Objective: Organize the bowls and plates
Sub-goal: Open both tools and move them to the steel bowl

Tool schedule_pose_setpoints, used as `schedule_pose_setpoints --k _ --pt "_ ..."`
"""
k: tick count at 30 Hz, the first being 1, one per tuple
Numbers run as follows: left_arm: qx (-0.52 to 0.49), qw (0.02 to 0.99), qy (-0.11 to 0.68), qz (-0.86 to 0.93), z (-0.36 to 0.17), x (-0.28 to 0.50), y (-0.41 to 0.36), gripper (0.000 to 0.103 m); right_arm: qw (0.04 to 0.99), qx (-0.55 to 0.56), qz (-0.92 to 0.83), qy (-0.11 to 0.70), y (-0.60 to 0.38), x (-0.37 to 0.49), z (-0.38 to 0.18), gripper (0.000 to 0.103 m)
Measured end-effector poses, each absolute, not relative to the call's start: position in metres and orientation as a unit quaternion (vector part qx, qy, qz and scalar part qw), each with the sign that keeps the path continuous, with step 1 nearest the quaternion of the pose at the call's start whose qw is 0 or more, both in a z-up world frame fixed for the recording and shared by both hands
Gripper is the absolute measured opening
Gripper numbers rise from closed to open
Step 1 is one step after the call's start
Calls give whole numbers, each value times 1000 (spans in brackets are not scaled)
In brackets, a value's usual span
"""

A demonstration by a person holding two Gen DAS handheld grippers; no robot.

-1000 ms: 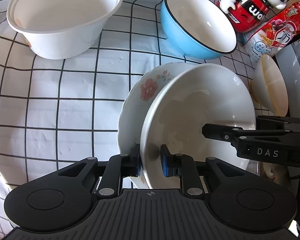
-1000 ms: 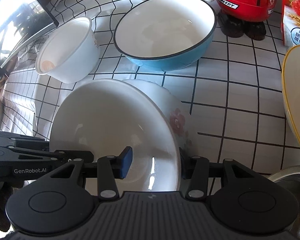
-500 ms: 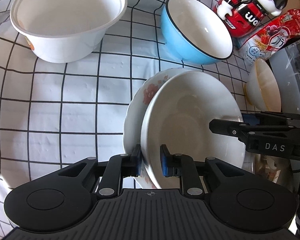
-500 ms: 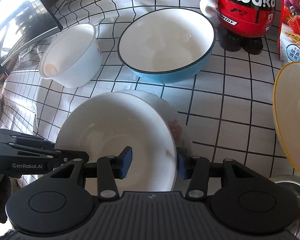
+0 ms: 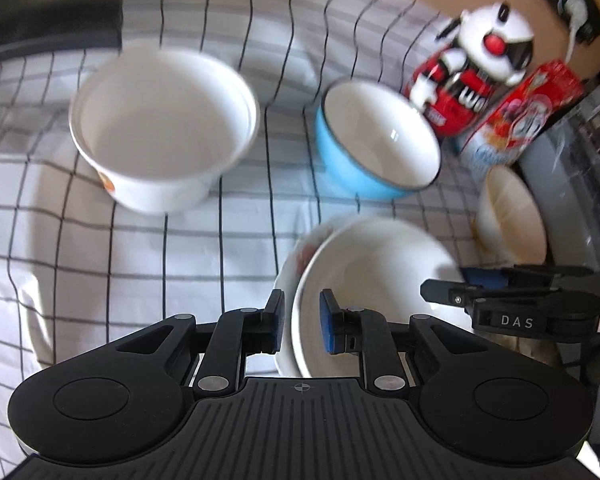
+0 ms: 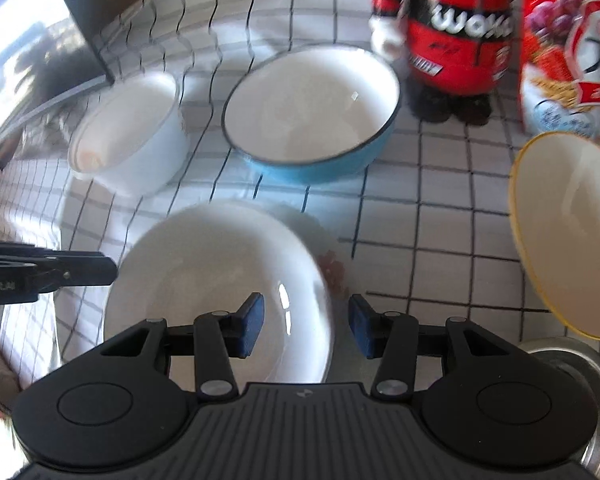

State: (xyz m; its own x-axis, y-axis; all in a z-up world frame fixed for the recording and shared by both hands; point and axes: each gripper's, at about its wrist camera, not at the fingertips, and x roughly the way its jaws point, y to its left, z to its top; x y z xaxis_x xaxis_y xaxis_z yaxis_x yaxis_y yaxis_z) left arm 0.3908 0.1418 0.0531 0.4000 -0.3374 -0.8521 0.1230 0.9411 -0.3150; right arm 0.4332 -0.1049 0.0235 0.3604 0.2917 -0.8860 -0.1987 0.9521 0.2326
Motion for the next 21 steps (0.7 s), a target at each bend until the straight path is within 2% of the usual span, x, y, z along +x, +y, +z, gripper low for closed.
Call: schedule_pose_setpoints --k 8,15,18,21 --pt "-94 889 413 -176 75 366 144 21 887 41 80 452 -122 399 60 47" --pt "-115 887 373 -246 74 344 126 21 936 -6 -41 349 -152 332 94 66" --pt "-124 864 382 -304 67 334 101 21 940 -39 -122 316 -166 295 101 76" --pt "-126 827 415 -357 58 323 66 21 933 -59 -176 309 -179 264 98 78"
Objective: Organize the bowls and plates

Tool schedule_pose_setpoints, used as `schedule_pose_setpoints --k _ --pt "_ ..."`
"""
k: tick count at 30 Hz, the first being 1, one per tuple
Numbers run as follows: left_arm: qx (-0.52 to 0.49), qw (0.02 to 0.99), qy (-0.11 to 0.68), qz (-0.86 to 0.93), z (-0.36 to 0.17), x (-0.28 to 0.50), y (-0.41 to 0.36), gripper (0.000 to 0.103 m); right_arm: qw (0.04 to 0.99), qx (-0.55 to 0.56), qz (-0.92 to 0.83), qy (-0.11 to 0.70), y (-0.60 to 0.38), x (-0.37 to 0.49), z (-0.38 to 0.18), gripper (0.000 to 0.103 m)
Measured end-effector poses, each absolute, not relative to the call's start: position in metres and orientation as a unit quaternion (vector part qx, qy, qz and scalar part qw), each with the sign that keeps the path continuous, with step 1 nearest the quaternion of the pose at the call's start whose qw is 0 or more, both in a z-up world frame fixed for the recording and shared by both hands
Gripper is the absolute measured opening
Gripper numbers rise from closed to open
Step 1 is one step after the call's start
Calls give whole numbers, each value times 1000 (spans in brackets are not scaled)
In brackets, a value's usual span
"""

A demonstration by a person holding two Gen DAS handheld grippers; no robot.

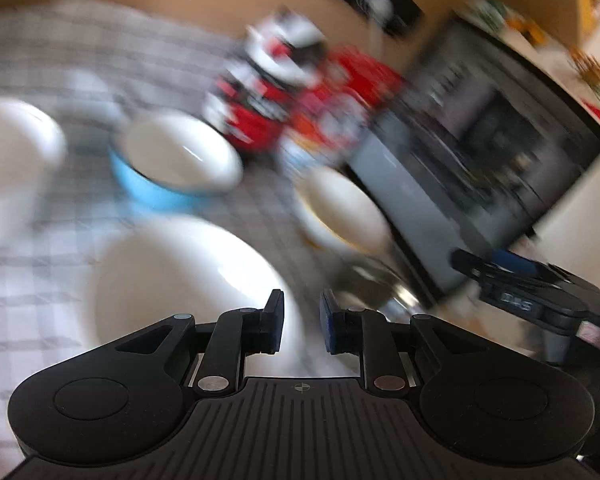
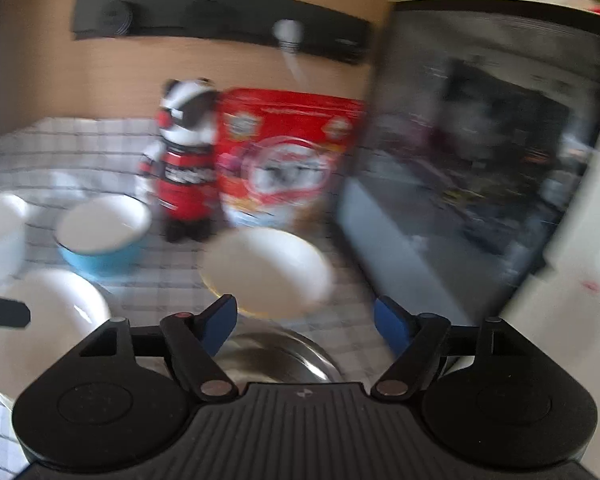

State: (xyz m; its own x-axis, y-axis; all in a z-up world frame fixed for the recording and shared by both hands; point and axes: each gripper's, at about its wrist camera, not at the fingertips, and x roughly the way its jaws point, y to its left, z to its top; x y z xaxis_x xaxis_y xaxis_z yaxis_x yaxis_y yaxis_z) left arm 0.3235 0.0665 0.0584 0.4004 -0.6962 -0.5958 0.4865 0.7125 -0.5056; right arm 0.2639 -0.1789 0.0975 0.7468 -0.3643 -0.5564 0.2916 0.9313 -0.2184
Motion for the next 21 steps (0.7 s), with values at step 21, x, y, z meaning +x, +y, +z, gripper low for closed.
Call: schedule_pose_setpoints --k 21 --pt "-151 876 435 -144 9 281 -61 22 950 2 -15 311 -302 227 34 78"
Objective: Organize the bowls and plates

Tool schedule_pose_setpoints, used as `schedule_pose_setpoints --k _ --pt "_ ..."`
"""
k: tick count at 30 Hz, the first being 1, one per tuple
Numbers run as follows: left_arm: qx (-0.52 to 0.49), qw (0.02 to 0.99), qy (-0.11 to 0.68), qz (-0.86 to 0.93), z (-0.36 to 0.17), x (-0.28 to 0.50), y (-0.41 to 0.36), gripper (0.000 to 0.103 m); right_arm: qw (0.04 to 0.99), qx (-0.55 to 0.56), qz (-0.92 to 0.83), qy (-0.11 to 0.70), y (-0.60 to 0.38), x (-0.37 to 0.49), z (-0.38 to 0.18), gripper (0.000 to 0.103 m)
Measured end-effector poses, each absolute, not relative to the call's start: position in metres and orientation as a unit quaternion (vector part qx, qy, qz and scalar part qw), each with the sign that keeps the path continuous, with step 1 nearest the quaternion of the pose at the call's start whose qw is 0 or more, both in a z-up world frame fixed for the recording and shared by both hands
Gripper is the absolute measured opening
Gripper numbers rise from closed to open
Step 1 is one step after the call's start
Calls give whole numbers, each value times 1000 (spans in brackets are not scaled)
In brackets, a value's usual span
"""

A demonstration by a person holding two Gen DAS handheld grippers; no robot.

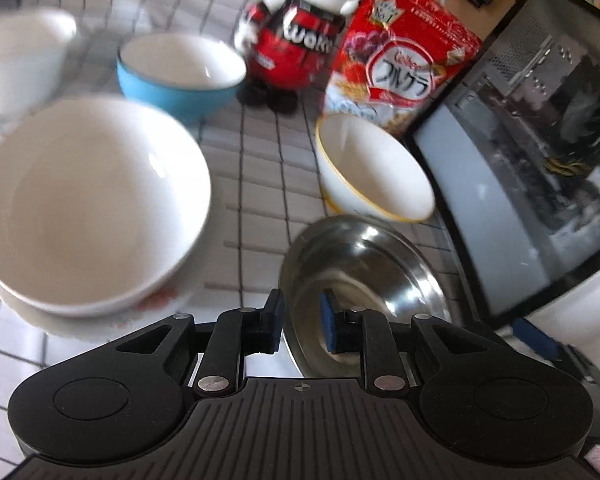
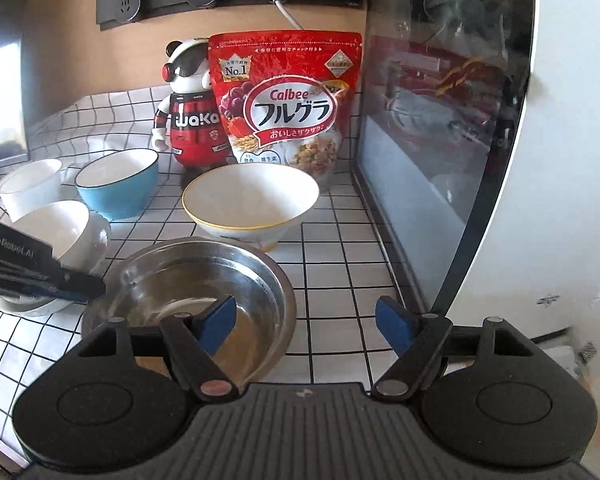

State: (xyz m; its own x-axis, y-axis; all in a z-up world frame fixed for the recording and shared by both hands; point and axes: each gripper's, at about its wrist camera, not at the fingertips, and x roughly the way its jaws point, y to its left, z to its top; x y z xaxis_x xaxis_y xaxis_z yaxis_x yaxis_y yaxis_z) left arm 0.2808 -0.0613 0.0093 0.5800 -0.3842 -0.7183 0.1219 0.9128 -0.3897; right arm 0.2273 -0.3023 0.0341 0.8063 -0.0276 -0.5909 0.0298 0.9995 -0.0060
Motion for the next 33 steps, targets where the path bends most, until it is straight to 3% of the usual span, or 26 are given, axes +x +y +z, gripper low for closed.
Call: schedule_pose_setpoints --k 5,7,18,21,29,33 --pt "-131 879 449 -91 -2 275 -73 23 945 33 27 326 -311 243 23 78" --pt "-112 886 443 -77 -6 273 -78 32 946 33 43 320 -310 245 18 78" --pt "-103 840 514 -142 -40 293 -98 31 921 90 68 374 -311 282 -12 78" --pt "-93 840 515 -142 -41 295 -98 25 910 109 74 394 -312 286 -19 78" --pt "-53 831 528 -166 -38 289 -95 27 899 117 62 418 -307 292 -31 79" --pt "-45 824 537 -175 -38 283 -89 26 895 110 77 425 -303 289 -31 85"
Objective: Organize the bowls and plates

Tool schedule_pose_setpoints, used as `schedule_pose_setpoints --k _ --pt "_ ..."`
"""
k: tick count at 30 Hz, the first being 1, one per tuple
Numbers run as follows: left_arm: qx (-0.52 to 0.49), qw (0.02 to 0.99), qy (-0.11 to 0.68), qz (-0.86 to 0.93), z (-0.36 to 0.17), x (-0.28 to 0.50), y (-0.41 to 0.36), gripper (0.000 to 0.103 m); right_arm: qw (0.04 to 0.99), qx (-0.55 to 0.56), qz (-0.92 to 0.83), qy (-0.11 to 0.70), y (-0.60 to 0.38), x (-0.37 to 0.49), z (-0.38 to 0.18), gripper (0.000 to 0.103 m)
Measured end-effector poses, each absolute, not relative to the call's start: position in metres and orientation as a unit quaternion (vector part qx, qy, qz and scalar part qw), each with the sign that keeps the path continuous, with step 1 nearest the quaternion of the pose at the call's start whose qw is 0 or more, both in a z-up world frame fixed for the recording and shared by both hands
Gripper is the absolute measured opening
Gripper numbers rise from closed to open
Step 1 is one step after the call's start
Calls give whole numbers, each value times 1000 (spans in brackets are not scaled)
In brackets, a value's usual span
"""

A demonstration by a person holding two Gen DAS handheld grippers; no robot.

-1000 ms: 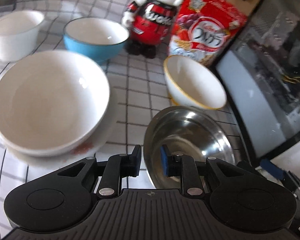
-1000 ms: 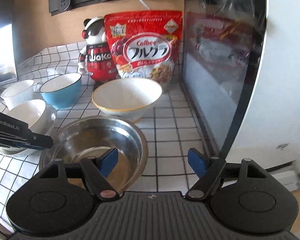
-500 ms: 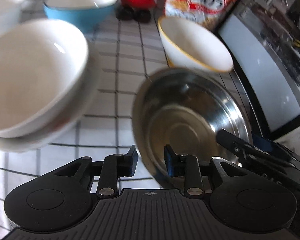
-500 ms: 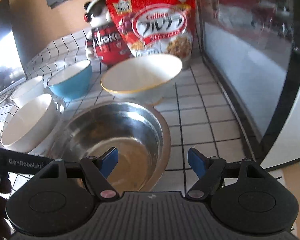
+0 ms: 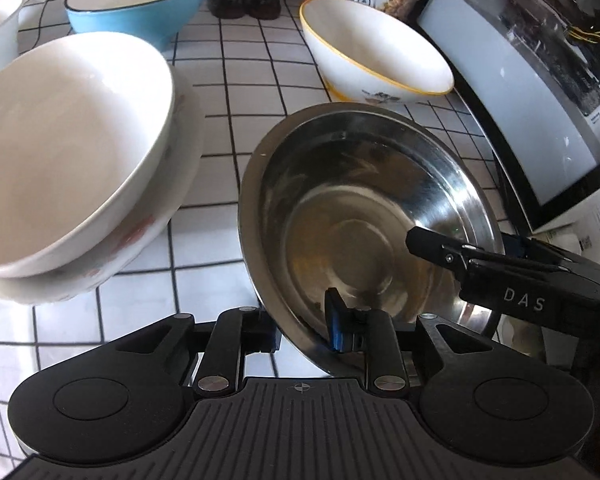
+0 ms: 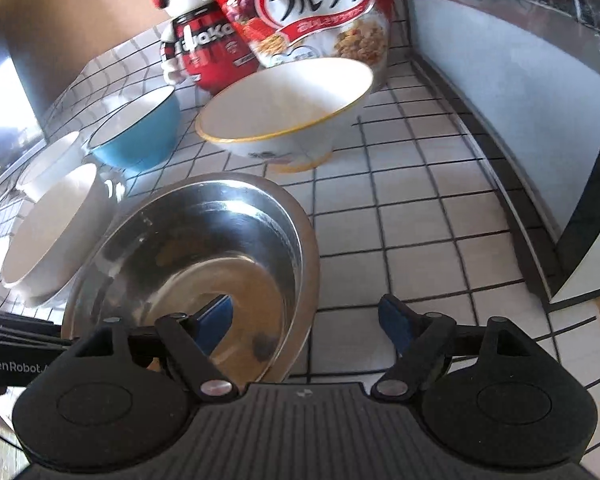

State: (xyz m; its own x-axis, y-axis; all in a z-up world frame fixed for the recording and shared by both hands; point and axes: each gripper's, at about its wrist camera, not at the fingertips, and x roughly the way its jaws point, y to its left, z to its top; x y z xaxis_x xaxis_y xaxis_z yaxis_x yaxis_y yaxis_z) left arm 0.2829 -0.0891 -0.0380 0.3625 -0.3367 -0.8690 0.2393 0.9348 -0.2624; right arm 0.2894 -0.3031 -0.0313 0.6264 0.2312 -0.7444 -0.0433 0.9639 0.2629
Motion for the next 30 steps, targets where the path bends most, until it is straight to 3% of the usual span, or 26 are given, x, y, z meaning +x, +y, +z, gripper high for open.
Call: schedule_pose_setpoints --k 6,14,17,22,25,30 --pt "-44 821 541 -174 -37 286 -90 24 890 118 103 428 -301 290 -33 103" --pt "-22 832 531 -157 -36 279 -100 24 886 112 124 433 -300 294 -33 102" --pt "-31 834 529 -154 -37 278 -101 24 889 90 132 430 -297 296 -31 88" --pt "-81 833 526 -148 -39 277 -87 24 887 98 138 430 -301 302 -30 78" --pt "-83 834 526 -145 -38 277 -87 24 887 93 142 429 -301 304 -29 66" --pt "-90 828 536 -135 -36 281 -88 22 889 64 148 429 -294 303 -29 37"
